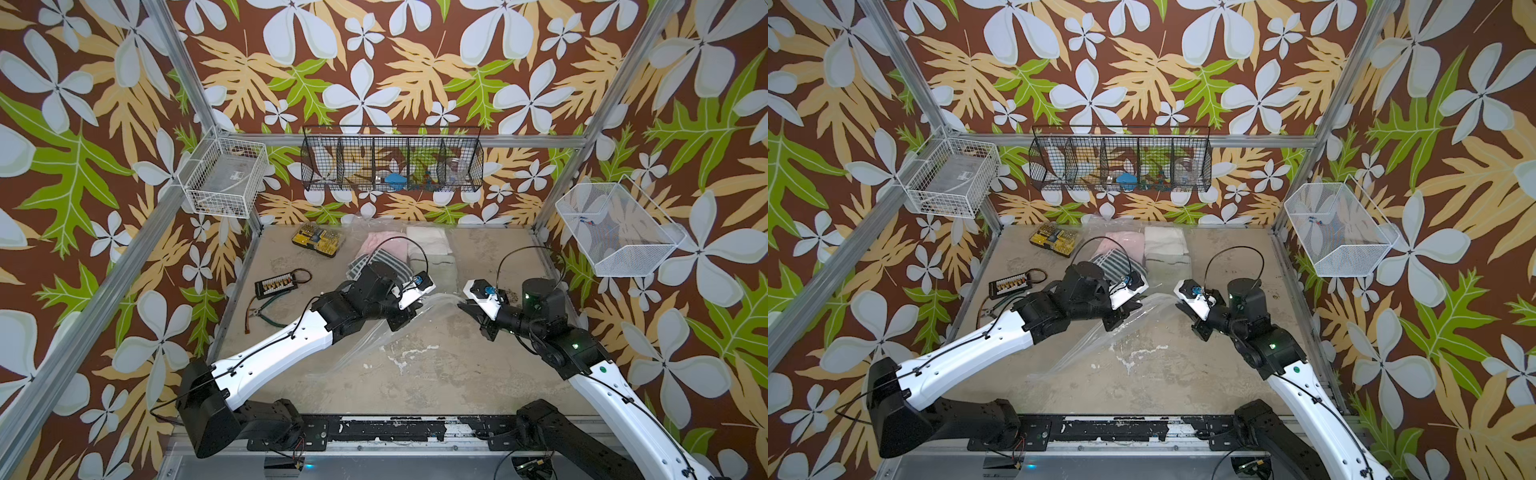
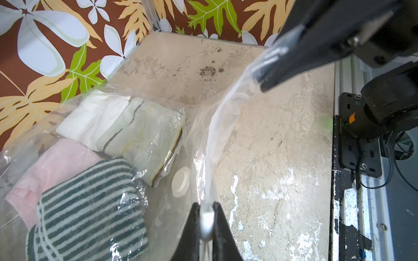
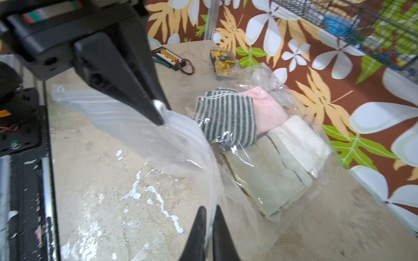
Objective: Place the folded towel into the vacuum bag
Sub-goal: Close the vacuum bag at the center of the board.
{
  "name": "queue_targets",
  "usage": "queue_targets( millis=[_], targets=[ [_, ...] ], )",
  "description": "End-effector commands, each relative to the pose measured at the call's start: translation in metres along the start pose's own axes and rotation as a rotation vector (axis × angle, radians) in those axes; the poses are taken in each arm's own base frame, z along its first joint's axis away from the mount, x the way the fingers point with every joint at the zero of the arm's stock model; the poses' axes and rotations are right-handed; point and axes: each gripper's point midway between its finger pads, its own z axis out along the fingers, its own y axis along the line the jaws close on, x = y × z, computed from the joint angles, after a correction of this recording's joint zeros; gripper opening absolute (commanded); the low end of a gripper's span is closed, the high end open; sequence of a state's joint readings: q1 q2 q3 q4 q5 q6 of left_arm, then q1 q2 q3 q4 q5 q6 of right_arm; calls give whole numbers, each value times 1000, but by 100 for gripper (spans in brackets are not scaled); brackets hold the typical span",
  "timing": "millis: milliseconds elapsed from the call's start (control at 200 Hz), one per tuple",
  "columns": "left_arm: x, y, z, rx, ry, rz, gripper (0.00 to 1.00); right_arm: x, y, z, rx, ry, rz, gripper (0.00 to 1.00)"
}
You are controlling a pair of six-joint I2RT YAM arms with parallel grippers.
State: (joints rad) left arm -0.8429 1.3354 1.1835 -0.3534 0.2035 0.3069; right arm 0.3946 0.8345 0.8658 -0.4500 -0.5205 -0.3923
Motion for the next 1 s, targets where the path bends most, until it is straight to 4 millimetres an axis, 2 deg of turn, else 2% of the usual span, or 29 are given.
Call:
queue_targets(
  millis=[0, 45, 120, 225, 380, 510, 796, 901, 996],
  targets=[
    [-13, -5, -1, 28, -40, -11, 0, 1, 19, 5, -99, 0, -19, 21],
    [-15, -7, 0, 34, -45, -9, 0, -1, 23, 6, -127, -8, -20, 24],
    [-15, -11, 2, 44, -42, -5, 0, -7, 19, 9, -120, -15, -22, 28],
    [-15, -18, 4, 56, -36, 6, 0, -13, 14, 14, -113, -17, -29, 28],
    [-14, -18, 2, 50, -31, 15, 0, -7, -4, 17, -19, 36, -23, 32],
    [-11, -17, -1, 34, -24, 27, 0, -1, -14, 13, 51, 60, -16, 39],
    [-8, -19, -1, 44, -18, 23, 0, -16, -13, 6, 53, 0, -13, 42],
    [-8, -19, -1, 43, -19, 21, 0, -22, -9, 7, 24, -20, -11, 35],
    [-9, -18, -2, 42, -17, 21, 0, -23, -8, 9, 15, -25, -1, 18]
  ],
)
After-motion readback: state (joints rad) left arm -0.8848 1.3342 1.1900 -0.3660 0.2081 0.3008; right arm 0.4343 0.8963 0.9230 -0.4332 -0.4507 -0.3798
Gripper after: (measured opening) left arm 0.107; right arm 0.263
